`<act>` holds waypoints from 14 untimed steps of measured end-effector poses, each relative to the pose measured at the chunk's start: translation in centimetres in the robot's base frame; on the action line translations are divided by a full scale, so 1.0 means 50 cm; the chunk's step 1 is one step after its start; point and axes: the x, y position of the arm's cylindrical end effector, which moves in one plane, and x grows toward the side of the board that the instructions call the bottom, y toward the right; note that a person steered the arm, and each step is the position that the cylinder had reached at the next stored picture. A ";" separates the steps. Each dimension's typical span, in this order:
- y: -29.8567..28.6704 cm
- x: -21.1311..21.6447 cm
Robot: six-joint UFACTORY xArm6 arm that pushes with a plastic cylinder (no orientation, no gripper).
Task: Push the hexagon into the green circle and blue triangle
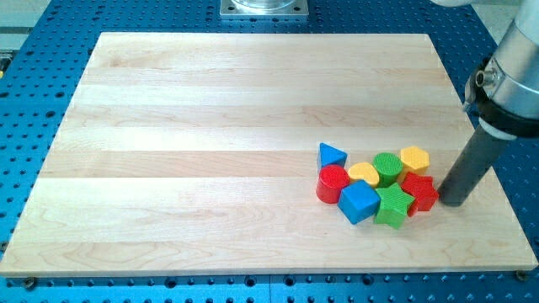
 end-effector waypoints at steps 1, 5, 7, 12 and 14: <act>-0.046 0.001; -0.031 -0.101; -0.051 -0.052; -0.106 -0.245; -0.144 -0.287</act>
